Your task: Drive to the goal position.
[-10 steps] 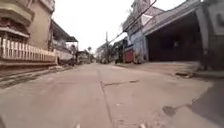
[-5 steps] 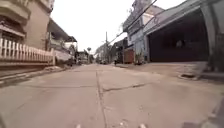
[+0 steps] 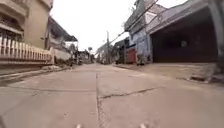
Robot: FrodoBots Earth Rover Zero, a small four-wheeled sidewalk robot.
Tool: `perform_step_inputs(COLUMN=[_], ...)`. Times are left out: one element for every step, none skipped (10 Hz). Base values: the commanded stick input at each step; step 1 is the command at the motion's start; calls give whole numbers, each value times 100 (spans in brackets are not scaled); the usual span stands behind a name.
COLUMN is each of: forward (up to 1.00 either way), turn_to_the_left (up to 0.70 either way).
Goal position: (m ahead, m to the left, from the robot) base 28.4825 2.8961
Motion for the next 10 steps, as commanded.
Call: perform_step_inputs(forward=[85, 85, 85, 85, 85, 85, 85, 85, 85, 85], turn_to_the_left=[-34, -34, -34, -21, -8, 0, 0, 0, 0, 0])
